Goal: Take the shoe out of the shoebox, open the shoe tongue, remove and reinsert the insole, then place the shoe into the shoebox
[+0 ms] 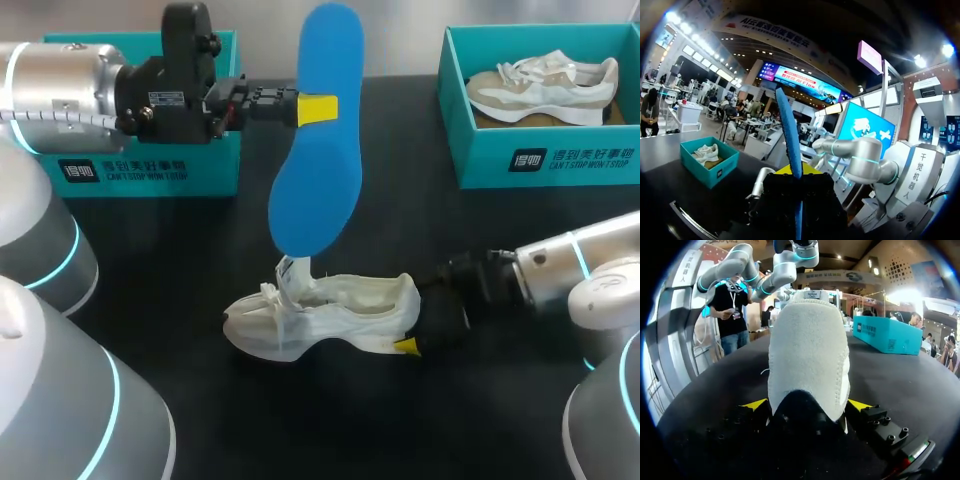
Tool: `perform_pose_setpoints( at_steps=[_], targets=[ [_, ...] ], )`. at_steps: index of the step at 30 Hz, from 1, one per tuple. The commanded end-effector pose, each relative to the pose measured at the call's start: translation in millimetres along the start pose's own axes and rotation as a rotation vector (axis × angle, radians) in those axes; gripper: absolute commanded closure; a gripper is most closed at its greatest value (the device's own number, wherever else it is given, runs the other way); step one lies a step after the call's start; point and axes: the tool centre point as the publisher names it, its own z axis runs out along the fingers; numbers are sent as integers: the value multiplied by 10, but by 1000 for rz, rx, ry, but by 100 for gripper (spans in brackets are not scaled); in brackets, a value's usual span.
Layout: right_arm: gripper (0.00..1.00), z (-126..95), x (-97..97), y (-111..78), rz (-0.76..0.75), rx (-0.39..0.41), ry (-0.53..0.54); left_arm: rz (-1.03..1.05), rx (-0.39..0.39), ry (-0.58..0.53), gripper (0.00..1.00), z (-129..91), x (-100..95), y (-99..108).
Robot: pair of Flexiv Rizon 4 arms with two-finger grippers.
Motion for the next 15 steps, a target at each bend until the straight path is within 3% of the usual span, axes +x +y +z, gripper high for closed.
perform_pose_setpoints(
  at_steps=[1,6,15],
  targets=[
    [0,-208,47,119,12,151,15,0,-1,1,100,0,-5,-3],
    [0,-374,64,147,22,318,34,0,-1,1,100,0,-5,-3],
    [0,-541,87,138,51,548,79,0,-1,1,100,0,-5,-3]
  ],
)
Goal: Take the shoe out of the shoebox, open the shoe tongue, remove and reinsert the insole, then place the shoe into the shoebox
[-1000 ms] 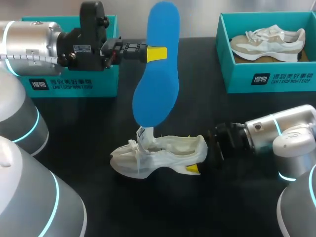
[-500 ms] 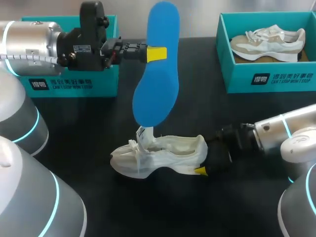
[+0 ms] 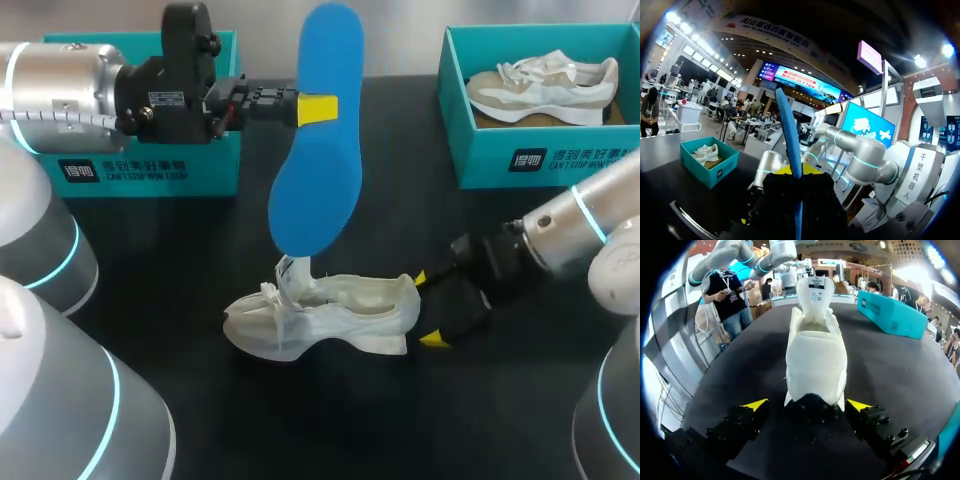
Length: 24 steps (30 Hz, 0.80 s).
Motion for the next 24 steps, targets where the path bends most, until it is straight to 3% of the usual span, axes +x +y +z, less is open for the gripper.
perform_pose_setpoints(
  at_steps=[1,15,24],
  targets=[
    [0,-110,-9,58,15,259,36,0,-1,1,100,0,-5,-3],
    [0,-225,-66,285,84,583,68,0,-1,1,100,0,-5,-3],
    [0,-224,-73,301,158,705,84,0,-1,1,100,0,-5,-3]
  ],
)
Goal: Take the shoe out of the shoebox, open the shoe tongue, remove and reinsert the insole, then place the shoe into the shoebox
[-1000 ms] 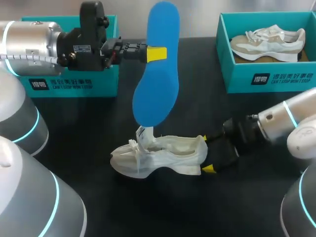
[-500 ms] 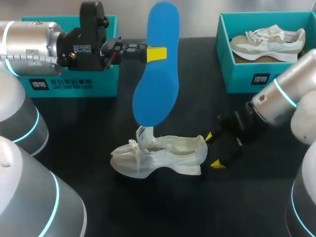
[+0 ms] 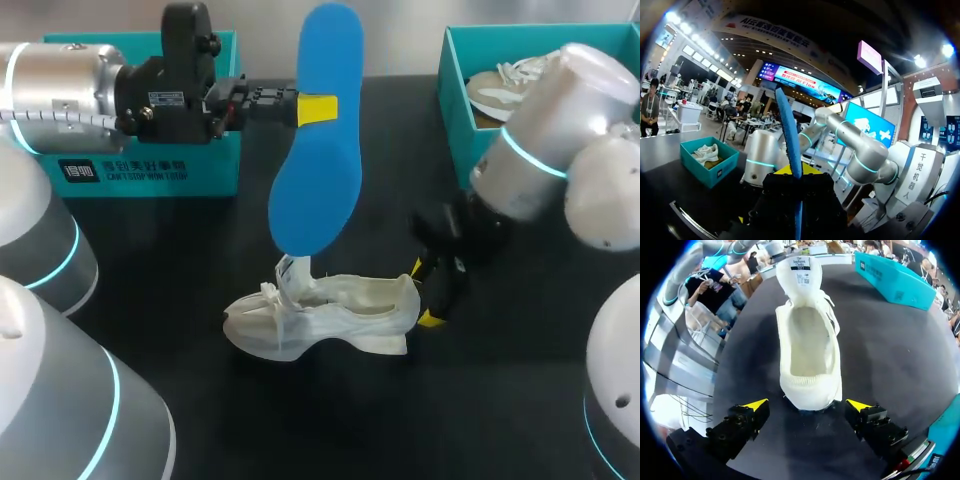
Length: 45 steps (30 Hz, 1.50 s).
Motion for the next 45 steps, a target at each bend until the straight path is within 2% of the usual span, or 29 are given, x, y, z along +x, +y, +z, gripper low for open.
perform_pose_setpoints(
  at_steps=[1,12,17,24,29,35,45],
  targets=[
    [0,10,-7,57,17,337,-4,0,-2,2,100,1,-5,-3],
    [0,47,91,98,72,402,-32,0,-2,2,100,1,-5,-3],
    [0,19,81,95,56,361,-82,0,-2,2,100,1,-5,-3],
    [0,14,102,94,59,345,-89,0,-2,2,100,1,-5,-3],
    [0,-100,170,226,55,343,-95,0,-2,2,100,1,-5,-3],
    [0,-235,138,385,45,350,-100,0,-2,2,100,1,-5,-3],
    [0,-294,54,541,47,350,-85,0,-2,2,100,1,-5,-3]
  ],
)
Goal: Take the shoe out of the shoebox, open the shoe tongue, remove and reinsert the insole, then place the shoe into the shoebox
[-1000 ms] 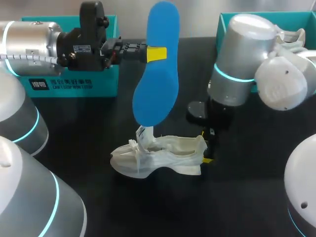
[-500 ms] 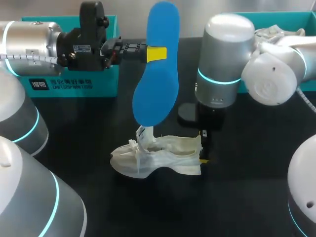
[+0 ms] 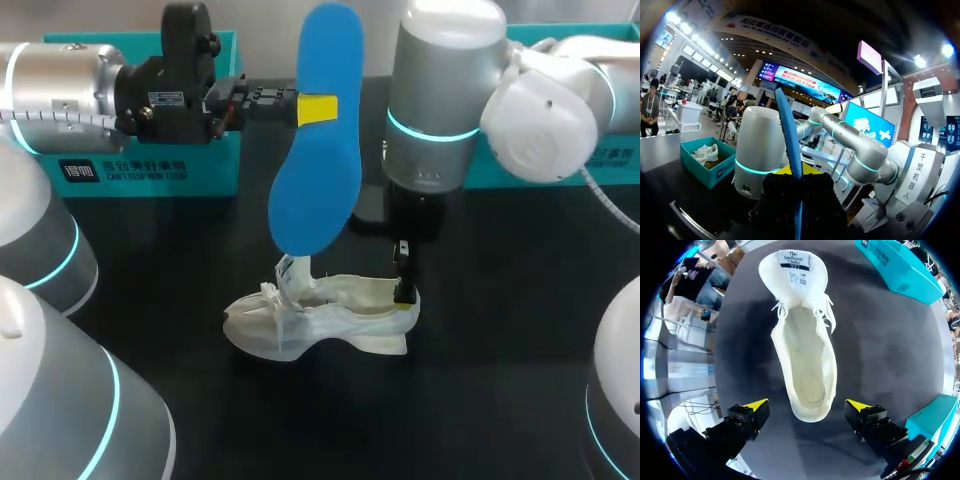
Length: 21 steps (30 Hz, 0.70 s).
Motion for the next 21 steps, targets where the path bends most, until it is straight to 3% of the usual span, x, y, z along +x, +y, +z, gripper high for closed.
perform_pose_setpoints(
  at_steps=[1,9,21],
  targets=[
    [0,-15,-40,96,1,5,7,0,-2,1,100,1,-5,-3],
    [0,6,-171,266,-15,-4,14,0,-2,1,100,1,-5,-3],
    [0,232,-384,394,-33,18,1,0,-2,1,100,1,-5,-3]
  ],
)
